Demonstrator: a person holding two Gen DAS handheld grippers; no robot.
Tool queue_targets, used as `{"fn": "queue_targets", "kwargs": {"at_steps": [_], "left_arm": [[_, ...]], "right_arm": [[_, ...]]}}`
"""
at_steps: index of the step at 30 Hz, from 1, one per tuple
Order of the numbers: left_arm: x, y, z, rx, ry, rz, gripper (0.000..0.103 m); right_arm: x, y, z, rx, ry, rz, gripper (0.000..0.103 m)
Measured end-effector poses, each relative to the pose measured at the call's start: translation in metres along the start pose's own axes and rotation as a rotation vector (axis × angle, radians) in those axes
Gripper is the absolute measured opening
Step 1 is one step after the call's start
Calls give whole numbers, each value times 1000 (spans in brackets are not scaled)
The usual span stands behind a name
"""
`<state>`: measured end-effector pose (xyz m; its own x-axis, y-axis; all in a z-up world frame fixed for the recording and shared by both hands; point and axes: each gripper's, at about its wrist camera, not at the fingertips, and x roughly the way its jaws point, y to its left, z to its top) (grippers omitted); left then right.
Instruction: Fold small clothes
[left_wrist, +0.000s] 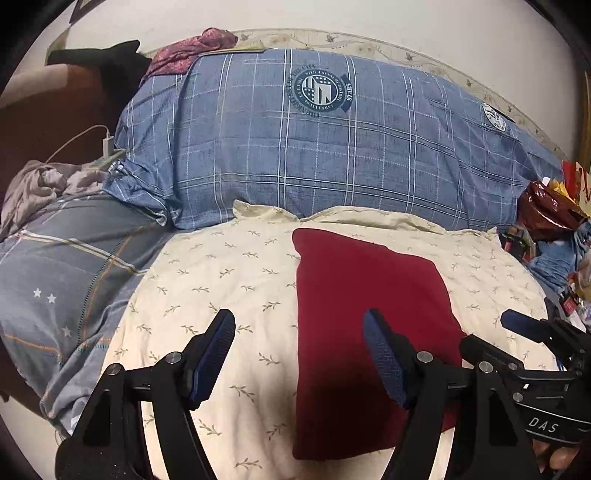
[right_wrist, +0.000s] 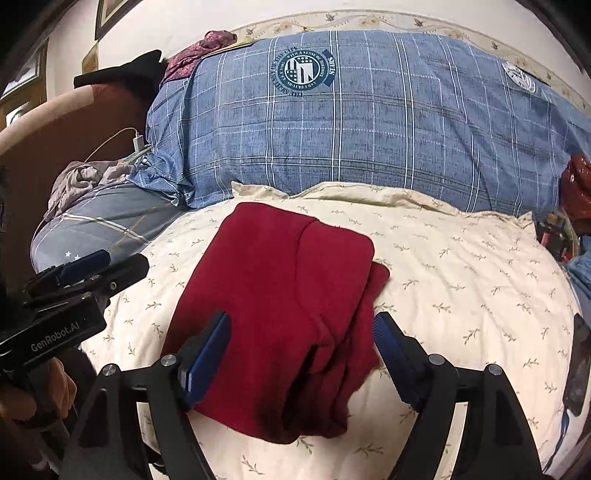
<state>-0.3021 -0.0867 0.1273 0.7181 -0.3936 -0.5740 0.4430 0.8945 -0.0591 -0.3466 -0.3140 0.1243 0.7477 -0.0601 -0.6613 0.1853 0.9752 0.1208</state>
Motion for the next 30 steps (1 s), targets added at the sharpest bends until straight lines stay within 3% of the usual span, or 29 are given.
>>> {"fn": "queue_targets", "kwargs": {"at_steps": [30], "left_arm": [[19,-3,0,22,45,18,71]], "right_arm": [[24,-4,-6,40,61,-14,85]]}}
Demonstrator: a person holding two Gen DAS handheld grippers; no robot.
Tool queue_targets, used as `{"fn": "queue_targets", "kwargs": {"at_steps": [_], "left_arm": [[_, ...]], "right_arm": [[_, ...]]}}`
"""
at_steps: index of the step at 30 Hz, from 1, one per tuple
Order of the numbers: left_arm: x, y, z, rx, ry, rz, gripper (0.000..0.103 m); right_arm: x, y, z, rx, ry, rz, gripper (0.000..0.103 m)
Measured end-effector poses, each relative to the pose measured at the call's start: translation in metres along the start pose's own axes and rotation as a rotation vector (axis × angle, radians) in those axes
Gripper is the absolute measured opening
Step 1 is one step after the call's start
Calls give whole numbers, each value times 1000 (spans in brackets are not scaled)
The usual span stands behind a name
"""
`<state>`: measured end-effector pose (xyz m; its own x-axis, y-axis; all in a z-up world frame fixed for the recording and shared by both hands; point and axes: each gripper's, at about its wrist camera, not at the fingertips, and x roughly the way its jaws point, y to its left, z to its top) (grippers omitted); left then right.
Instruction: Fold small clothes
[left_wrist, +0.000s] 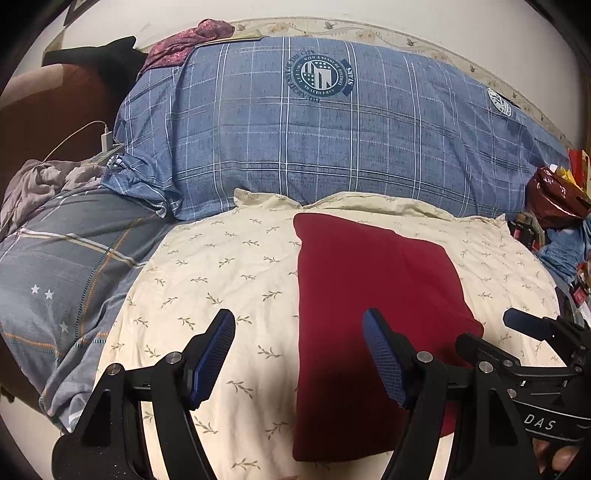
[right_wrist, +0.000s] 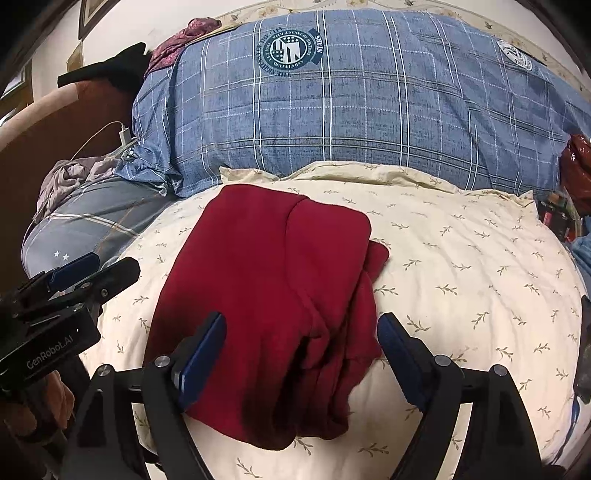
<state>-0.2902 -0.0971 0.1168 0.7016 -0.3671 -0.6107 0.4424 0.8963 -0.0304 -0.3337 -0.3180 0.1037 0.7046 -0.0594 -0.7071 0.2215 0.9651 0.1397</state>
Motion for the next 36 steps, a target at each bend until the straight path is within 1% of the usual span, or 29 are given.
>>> {"fn": "queue_targets", "kwargs": {"at_steps": [36], "left_arm": [[21,-7,0,-22,42,6,70]], "right_arm": [[19,14,-2,-23,52,15,86]]}}
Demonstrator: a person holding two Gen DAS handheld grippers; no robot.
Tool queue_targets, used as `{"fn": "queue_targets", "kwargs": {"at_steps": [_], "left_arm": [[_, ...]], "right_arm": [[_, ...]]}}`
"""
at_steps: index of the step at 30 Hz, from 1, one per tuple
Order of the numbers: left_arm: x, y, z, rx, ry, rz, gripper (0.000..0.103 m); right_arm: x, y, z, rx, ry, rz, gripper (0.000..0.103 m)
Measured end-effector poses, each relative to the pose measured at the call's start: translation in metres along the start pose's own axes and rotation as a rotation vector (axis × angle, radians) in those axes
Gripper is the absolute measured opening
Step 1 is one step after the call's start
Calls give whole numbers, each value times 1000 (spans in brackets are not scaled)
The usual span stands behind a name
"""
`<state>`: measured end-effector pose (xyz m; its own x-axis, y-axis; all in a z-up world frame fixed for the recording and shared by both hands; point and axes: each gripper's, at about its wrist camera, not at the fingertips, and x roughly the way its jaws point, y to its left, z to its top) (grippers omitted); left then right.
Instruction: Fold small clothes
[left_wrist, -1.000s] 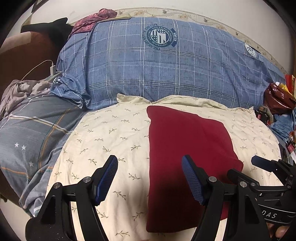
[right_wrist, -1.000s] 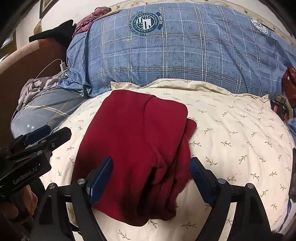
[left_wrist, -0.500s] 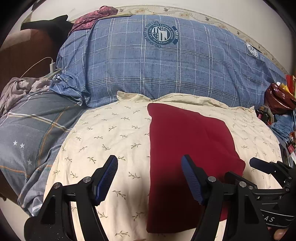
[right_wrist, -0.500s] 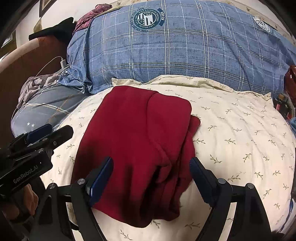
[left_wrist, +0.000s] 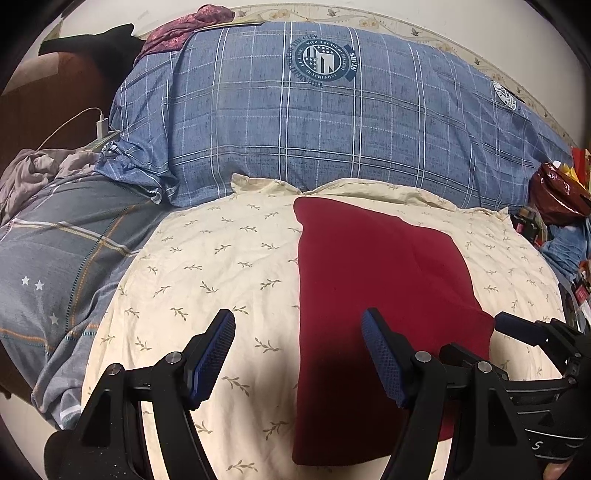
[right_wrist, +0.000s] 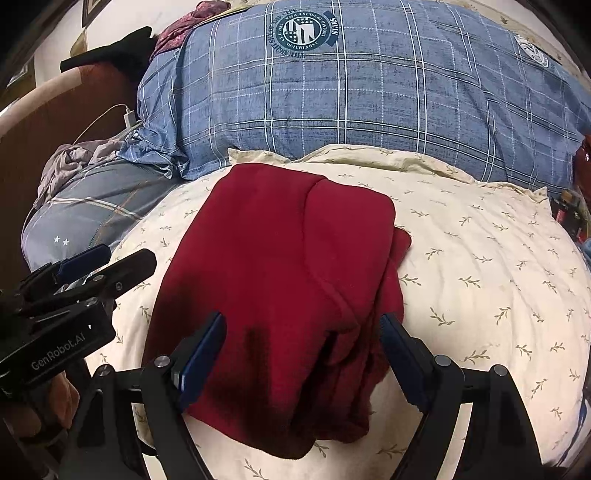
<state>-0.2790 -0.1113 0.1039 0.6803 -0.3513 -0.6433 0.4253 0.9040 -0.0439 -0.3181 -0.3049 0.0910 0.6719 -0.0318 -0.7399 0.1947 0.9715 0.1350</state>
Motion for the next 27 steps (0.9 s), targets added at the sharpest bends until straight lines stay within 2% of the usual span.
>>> {"fn": "queue_targets", "kwargs": {"at_steps": [20,27], "left_arm": [[19,-7,5,-6,22,13,70],[27,-5,5,-26,35,-16,71]], "right_arm": [[16,-1,3,5,37,8,86],[19,-6,5,9,43,14,86]]}}
